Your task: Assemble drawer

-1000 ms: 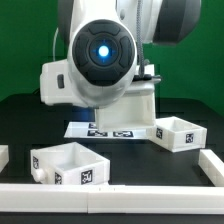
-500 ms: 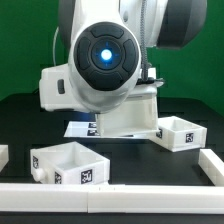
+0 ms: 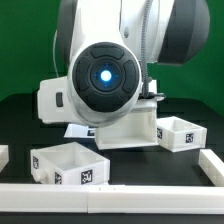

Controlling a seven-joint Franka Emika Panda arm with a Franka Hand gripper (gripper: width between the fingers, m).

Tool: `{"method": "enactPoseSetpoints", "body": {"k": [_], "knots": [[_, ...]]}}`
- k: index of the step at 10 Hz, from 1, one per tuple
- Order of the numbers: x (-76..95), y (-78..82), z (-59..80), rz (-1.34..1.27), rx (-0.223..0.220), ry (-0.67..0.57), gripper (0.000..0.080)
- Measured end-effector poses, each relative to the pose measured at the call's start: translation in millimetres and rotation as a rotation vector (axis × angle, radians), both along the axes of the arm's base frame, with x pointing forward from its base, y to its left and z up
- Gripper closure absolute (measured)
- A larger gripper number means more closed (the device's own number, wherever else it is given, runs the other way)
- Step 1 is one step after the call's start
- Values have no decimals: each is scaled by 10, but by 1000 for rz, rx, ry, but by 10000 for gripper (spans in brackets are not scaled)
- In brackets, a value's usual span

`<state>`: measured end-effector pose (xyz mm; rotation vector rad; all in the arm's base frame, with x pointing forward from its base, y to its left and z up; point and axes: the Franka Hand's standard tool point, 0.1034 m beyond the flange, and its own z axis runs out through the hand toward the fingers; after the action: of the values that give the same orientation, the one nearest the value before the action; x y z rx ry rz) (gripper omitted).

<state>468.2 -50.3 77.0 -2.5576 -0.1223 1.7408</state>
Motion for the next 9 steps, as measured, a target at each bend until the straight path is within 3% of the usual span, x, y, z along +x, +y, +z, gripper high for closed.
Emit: {"method": "enactPoseSetpoints", "body": {"k": [5,7,9], "knots": [[-5,38,-23,15,18,3,767],[8,36,-98,-23,-97,7,767],[-8,-40,-139,-41,-81,9,767]]}}
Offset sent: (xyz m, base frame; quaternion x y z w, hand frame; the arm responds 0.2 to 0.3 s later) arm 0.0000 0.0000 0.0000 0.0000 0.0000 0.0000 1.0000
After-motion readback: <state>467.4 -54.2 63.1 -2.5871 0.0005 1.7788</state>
